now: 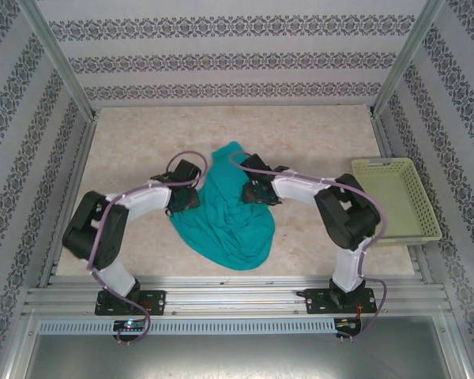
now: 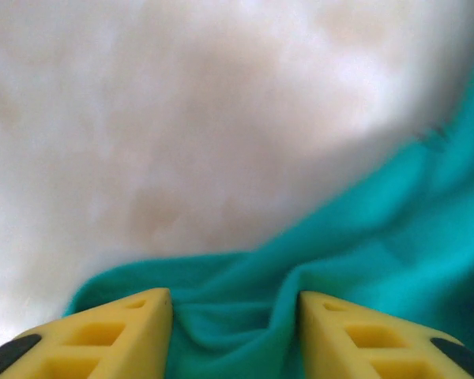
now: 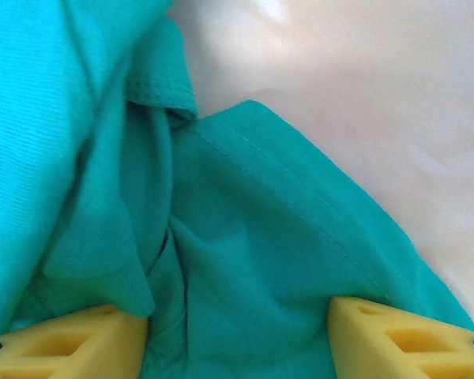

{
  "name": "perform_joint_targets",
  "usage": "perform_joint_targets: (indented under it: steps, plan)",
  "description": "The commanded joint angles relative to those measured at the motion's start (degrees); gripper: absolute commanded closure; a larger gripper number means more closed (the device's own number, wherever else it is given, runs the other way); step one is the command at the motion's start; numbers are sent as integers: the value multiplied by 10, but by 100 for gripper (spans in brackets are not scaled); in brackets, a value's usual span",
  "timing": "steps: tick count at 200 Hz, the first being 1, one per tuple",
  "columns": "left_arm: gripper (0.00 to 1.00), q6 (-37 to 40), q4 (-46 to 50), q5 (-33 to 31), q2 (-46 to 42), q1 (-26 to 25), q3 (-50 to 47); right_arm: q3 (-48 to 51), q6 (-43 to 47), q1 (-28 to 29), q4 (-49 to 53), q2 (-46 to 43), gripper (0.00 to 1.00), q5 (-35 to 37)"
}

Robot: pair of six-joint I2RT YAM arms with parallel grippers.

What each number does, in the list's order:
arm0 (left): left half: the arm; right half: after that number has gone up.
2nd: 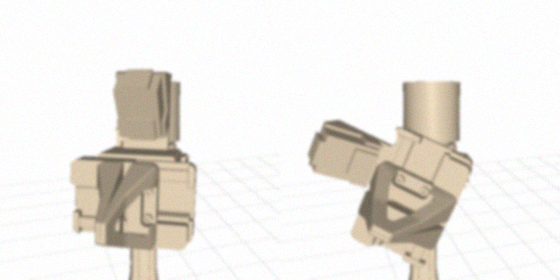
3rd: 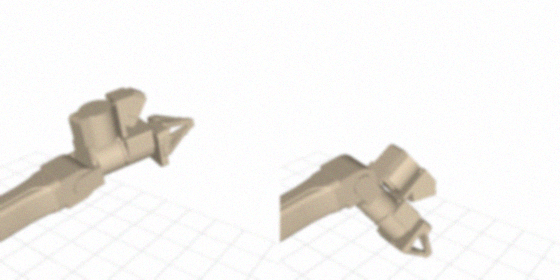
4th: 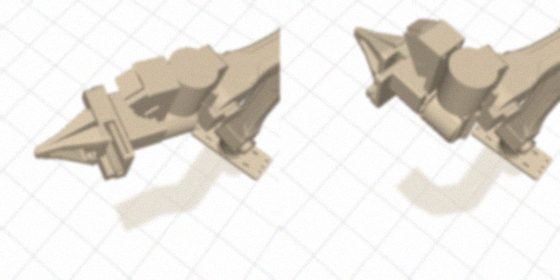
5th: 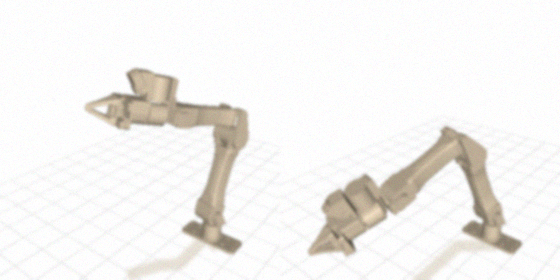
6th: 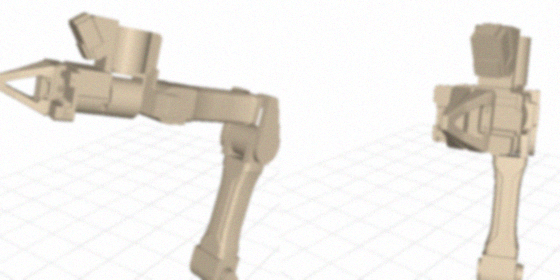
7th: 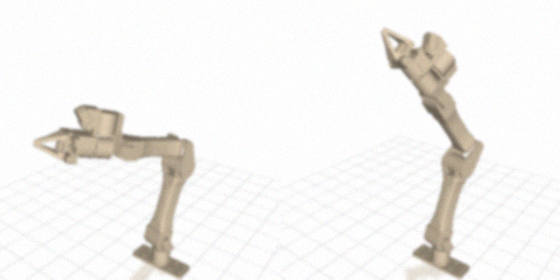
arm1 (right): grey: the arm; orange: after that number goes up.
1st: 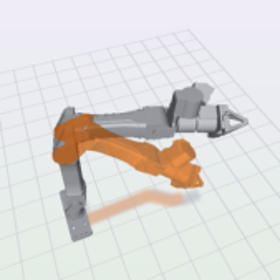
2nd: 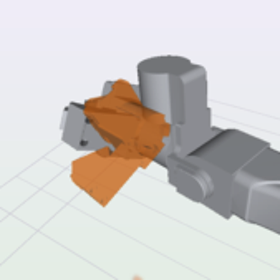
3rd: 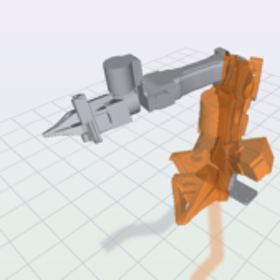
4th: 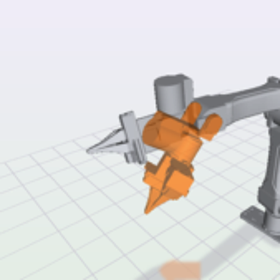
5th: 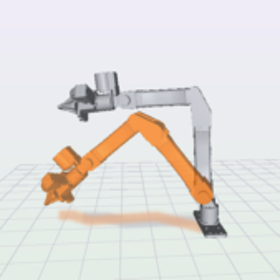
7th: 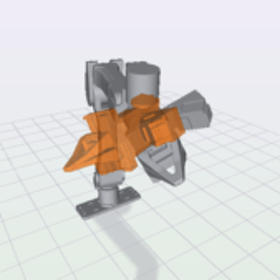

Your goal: Fold the inside-out t-shirt

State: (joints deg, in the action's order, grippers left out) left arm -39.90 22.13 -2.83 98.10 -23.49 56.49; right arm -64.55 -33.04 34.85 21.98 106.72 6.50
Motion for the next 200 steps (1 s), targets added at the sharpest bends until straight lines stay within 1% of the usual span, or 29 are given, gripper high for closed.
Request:
perform_joint_targets:
  steps: [1,19,37,49,61,75,88,116,137,146,158,173,200]
  plan:
    - [56,44,-15,13,71,18,93,83,-78,17,-27,-58,41,-15]
    - [56,62,23,28,136,24,194,138,-128,59,-69,-104,41,-29]
    - [53,79,74,39,187,24,295,153,-154,103,-84,-135,40,-38]
    - [49,84,110,38,196,25,342,150,-152,121,-73,-156,40,-36]
    - [43,87,130,27,174,23,352,151,-140,123,-55,-184,38,-22]
    - [37,85,136,2,116,23,319,149,-113,119,-24,-220,35,20]
    - [30,78,133,-26,48,21,259,141,-79,107,-4,-236,32,50]
    - [22,44,125,-66,-94,19,105,100,-23,66,6,-214,31,35]
    - [18,27,117,-103,-173,23,6,52,-6,32,2,-162,29,12]
    - [18,26,106,-98,-188,33,-26,26,-6,16,11,-133,29,5]
    - [18,33,87,-72,-188,50,-54,-8,-8,-4,27,-93,29,8]
    - [20,44,82,-56,-167,56,-62,-43,-14,-25,47,-47,29,20]
    - [22,58,67,-34,-118,56,-61,-88,-23,-49,56,18,29,6]
